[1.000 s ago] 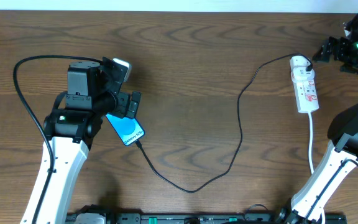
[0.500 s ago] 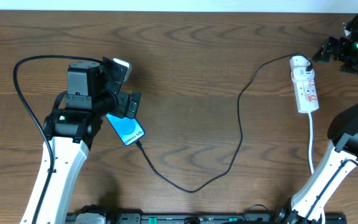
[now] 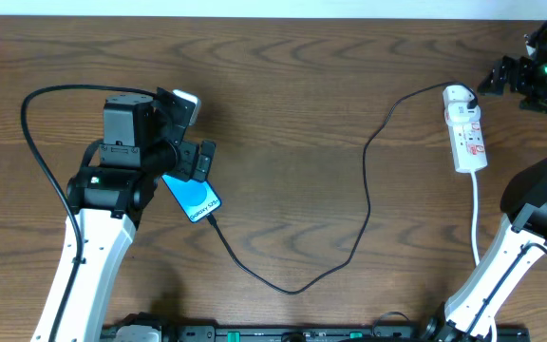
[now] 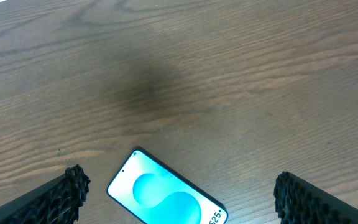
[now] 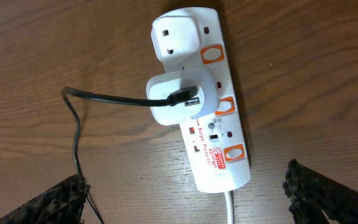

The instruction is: Plug charger to phone and switch on socket

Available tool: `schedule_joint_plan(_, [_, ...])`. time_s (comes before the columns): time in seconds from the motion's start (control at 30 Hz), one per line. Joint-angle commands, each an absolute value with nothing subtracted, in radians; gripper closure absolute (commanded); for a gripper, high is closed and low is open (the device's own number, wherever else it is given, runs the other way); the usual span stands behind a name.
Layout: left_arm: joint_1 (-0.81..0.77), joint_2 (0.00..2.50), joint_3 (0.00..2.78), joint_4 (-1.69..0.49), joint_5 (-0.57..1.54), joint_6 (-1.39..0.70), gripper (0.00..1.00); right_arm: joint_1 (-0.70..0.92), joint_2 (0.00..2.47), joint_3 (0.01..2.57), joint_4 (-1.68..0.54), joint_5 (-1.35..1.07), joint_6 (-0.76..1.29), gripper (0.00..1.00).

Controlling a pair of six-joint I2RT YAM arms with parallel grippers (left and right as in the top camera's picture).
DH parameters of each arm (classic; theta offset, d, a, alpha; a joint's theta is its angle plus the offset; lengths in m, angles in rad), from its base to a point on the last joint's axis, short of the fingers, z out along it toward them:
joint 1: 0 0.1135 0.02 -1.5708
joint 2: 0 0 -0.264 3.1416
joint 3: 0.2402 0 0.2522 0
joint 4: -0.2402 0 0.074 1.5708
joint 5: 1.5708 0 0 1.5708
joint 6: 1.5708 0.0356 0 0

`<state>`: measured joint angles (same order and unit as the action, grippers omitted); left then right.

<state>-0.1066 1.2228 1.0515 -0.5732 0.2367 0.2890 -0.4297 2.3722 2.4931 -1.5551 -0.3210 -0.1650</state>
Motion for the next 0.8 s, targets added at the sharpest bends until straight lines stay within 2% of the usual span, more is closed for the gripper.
schedule_joint_plan(0.0, [-0.108, 1.220, 1.077, -0.575, 0.234, 0.291, 0.02, -0.430, 2.362, 2.513, -1.556, -0.323, -0.158, 0.01])
schedule_joint_plan(0.47, [-0.108, 1.089, 1.010, -0.569, 0.223, 0.292, 0.02, -0.430, 2.362, 2.513, -1.556, -0.323, -0.158, 0.01])
schedule_joint_plan(0.77, [-0.108, 0.912, 0.757, -0.200, 0.224, 0.291, 0.02, -0.430, 2.362, 2.513, -1.556, -0.323, -0.158, 0.01])
